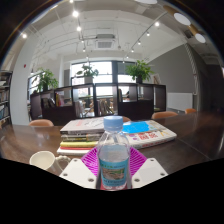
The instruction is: Pour water
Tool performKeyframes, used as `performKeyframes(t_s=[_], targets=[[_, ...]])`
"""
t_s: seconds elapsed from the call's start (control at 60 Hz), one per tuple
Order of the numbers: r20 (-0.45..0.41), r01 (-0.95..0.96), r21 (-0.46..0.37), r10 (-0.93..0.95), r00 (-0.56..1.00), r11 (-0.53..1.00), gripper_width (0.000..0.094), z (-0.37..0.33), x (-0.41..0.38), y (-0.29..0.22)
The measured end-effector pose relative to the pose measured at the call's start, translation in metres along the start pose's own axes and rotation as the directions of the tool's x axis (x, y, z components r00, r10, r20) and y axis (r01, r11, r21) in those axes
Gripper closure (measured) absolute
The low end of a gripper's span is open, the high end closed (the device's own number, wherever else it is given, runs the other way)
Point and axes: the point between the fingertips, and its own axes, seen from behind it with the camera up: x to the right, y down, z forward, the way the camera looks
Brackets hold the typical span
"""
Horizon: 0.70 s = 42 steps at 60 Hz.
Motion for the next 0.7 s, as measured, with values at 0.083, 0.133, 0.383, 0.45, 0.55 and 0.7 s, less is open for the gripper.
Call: performKeyframes(t_s=[0.083, 0.133, 0.383, 0.45, 0.55, 0.7], targets=[[0.006, 0.014, 0.002, -0.014, 1.0, 1.0, 0.0557, -0.003, -0.001, 0.0], [0.005, 0.018, 0.003, -0.018, 1.0, 1.0, 0.0513, -0.004, -0.001, 0.0], [0.039, 0.028, -0.075, -0.025, 0.999, 0.997, 0.014, -0.028, -0.002, 0.02], [0.053, 0.064, -0.104, -0.058, 0.997, 0.993, 0.0134, -0.047, -0.004, 0.03], [0.043, 0.109, -0.182, -0.102, 0.994, 0.977, 0.0132, -0.082, 0.0, 0.056], [0.052, 0.182, -0.246, -0.174, 0.983, 0.952, 0.013, -0.152, 0.009, 0.08]])
